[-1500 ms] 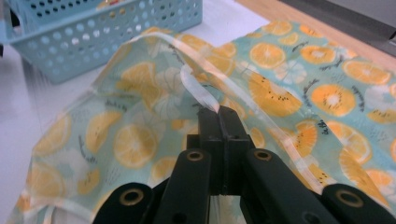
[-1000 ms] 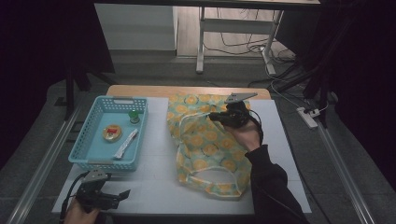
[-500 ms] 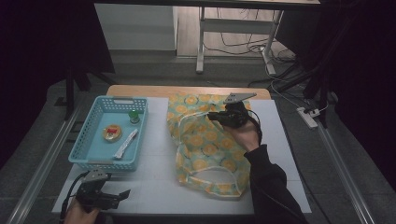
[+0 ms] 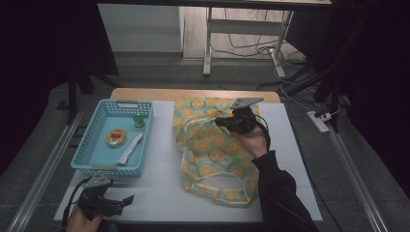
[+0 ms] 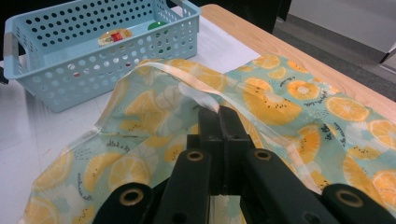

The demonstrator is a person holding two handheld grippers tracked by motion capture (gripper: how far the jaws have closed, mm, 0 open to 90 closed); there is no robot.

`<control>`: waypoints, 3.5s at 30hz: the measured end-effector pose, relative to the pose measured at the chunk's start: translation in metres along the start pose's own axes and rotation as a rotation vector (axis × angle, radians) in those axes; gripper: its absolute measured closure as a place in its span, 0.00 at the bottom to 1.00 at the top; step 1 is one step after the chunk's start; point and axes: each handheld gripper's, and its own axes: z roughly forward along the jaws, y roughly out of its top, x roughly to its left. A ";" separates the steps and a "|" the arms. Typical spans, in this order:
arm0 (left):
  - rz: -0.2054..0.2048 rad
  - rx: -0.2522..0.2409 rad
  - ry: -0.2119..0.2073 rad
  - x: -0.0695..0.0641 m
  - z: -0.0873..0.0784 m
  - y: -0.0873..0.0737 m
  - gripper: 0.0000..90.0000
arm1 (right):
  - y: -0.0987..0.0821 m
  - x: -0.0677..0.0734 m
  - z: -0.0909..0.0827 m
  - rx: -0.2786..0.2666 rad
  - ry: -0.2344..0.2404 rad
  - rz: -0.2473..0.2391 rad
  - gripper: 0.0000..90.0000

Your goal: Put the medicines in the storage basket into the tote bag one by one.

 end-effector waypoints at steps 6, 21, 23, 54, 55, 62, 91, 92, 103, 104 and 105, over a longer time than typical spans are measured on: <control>-0.008 -0.011 0.005 0.000 -0.001 0.000 0.00 | 0.000 0.000 0.001 0.002 0.007 -0.001 1.00; -0.022 -0.040 -0.005 0.004 -0.012 0.002 0.00 | -0.002 -0.001 0.002 0.010 0.011 0.005 1.00; -0.024 -0.046 -0.008 0.004 -0.015 0.002 0.00 | -0.002 -0.001 0.003 0.011 0.014 0.006 1.00; -0.028 -0.182 -0.081 0.029 -0.034 0.033 0.00 | -0.003 0.001 0.002 0.022 0.003 0.008 1.00; -0.031 -0.177 -0.083 0.028 -0.035 0.035 0.00 | -0.003 0.001 0.002 0.022 0.003 0.008 1.00; -0.033 -0.166 -0.061 0.029 -0.036 0.035 0.00 | -0.003 -0.002 0.000 0.009 0.007 0.019 1.00; -0.002 -0.117 -0.020 0.062 -0.015 0.082 0.01 | -0.002 -0.001 -0.003 0.008 -0.002 0.017 1.00; -0.006 -0.115 -0.018 0.063 -0.015 0.083 0.01 | -0.002 -0.001 -0.003 0.007 -0.004 0.017 1.00; -0.051 -0.091 0.045 0.079 -0.011 0.105 0.00 | -0.004 -0.004 -0.001 0.010 -0.009 0.026 1.00; -0.053 -0.080 0.055 0.081 -0.010 0.107 0.00 | -0.004 -0.004 -0.001 0.009 -0.010 0.026 1.00; -0.055 -0.073 0.067 0.082 -0.008 0.109 0.00 | -0.004 -0.004 -0.001 0.009 -0.010 0.027 1.00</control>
